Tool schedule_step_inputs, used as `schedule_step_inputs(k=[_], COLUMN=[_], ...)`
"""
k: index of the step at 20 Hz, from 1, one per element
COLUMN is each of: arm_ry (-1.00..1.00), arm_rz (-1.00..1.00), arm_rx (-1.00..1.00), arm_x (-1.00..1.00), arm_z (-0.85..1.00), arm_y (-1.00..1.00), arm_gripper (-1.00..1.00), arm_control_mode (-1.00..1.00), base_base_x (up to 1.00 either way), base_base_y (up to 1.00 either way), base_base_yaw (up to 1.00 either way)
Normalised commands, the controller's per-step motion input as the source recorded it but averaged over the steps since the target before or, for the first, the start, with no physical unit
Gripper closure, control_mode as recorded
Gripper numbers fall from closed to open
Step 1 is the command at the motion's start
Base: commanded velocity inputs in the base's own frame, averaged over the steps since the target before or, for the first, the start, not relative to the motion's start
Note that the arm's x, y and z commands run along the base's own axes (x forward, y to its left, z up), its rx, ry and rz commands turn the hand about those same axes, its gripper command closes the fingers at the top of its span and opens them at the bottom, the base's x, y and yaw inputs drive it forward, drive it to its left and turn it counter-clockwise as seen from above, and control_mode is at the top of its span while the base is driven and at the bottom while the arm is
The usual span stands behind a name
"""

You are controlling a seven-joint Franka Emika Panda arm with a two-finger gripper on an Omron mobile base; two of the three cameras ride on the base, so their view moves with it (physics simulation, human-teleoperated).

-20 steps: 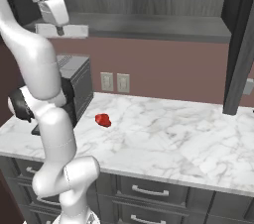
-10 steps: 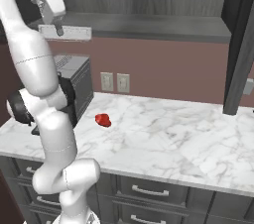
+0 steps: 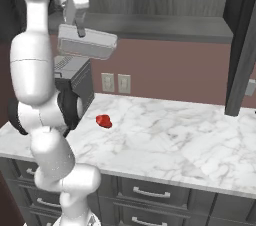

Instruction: Retrieve the tupperware from the cabinet, then place the raw meat into the tupperware to avoid contamination.

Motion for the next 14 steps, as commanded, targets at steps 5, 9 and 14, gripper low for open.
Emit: schedule_step_inputs(k=[5, 9, 14], arm_ry=[0.0, -0.04, -0.35], arm_rz=[0.01, 0.01, -0.09], arm_rx=[-0.19, -0.2, 0.06], arm_x=[-1.0, -1.0, -0.52], arm_z=[-0.09, -0.14, -0.37], arm_y=[-0.33, -0.18, -0.04], arm_gripper=[1.0, 1.0, 1.0], arm_control_mode=[-1.0, -1.0, -1.0], base_base_x=[0.0, 0.0, 0.0], base_base_y=[0.0, 0.0, 0.0], base_base_yaw=[0.0, 0.0, 0.0])
